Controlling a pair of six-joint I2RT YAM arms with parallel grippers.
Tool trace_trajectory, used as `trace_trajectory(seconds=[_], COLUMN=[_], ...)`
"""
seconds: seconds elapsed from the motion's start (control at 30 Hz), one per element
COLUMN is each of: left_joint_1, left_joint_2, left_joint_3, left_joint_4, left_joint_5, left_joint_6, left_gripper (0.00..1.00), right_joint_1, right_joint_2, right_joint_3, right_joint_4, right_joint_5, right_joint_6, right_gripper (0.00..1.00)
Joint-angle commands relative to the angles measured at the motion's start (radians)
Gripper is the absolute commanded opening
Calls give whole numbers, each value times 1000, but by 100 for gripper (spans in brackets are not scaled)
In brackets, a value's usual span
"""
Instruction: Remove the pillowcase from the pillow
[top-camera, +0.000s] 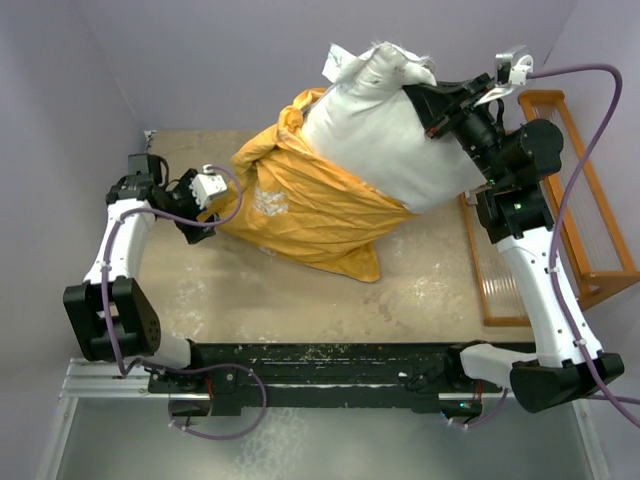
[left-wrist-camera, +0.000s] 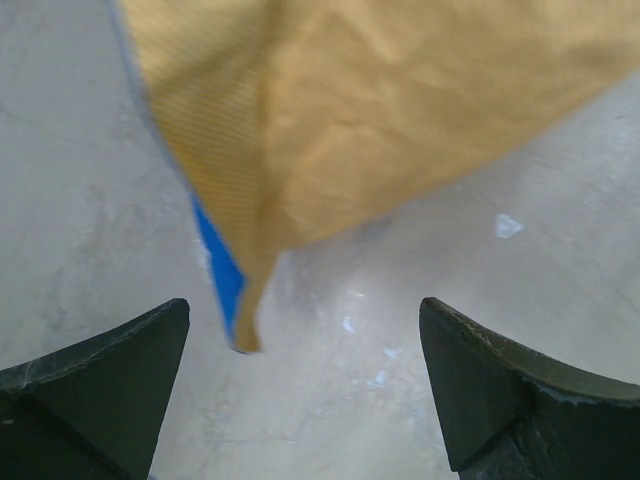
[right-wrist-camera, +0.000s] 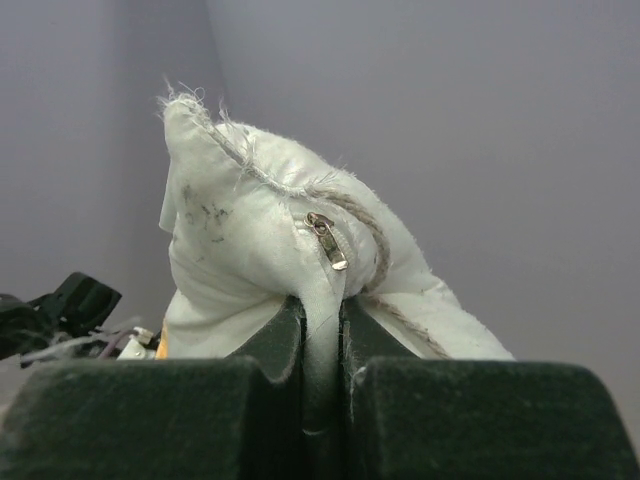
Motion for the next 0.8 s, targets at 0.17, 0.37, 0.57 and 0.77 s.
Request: trace_trajectory(seconds=[0.17, 0.37, 0.57, 0.77], left_joint_1=[32, 31, 31, 53], left_joint_2=[67, 158, 265, 255], left_joint_3=[44, -34, 4, 75], left_joint_4=[23, 65, 69, 137], left_joint_5=[37, -13, -58, -14], left_joint_6=[198, 183, 101, -87], left_gripper=[99, 98, 73, 0], right_joint_1=[-11, -38, -71, -128], right_joint_2=[-51, -52, -48, -62], right_joint_3=[17, 13, 21, -19], right_joint_4=[187, 214, 244, 318], right_joint_5=[-125, -131, -135, -26], right_joint_6=[62, 100, 141, 248], right_gripper=[0, 0, 0, 0])
